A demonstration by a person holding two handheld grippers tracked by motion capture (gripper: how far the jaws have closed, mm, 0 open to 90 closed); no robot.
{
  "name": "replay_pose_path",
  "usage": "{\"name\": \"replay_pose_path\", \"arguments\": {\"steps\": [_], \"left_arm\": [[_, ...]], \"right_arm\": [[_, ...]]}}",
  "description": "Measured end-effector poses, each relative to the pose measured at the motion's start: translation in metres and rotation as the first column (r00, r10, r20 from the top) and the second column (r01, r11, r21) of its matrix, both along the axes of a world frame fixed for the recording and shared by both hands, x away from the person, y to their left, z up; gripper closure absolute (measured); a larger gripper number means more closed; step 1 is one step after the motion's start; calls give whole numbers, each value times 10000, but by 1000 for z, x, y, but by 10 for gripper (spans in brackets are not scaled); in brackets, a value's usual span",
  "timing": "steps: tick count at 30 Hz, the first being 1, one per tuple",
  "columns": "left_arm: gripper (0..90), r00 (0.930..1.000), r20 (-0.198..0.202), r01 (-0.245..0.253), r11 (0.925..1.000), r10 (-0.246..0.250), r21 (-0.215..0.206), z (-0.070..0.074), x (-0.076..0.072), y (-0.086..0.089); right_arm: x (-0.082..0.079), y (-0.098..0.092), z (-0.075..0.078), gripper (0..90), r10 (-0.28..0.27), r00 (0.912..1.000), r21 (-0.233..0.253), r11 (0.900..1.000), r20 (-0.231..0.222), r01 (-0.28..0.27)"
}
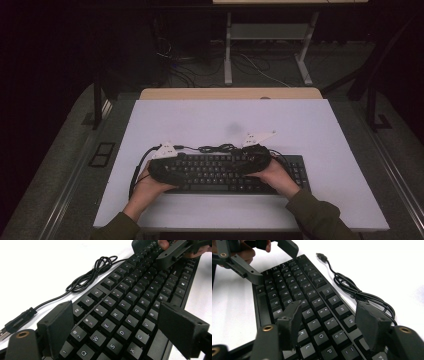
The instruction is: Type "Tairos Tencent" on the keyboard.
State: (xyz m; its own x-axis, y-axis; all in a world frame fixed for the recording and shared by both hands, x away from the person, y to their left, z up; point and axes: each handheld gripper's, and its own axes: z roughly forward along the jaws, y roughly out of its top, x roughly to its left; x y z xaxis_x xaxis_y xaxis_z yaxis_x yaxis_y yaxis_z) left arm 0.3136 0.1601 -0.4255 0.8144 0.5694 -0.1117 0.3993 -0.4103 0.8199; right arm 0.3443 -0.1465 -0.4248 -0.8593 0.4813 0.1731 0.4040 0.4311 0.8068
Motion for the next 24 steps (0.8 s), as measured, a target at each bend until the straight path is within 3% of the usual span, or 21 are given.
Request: {"name": "replay_pose_path", "arguments": {"steps": [7,24], "left_arm": [[134,10000,-14,15,10000,-15,-31,0,0,0],[136,10000,70,14,10000,-14,-21,0,-1,1]], "right_arm": [[-1,-3,0,537,130,9999,-62,9999,-107,-131],[-3,-9,-2,776,318,9993,-247,9992,-215,-323]]}}
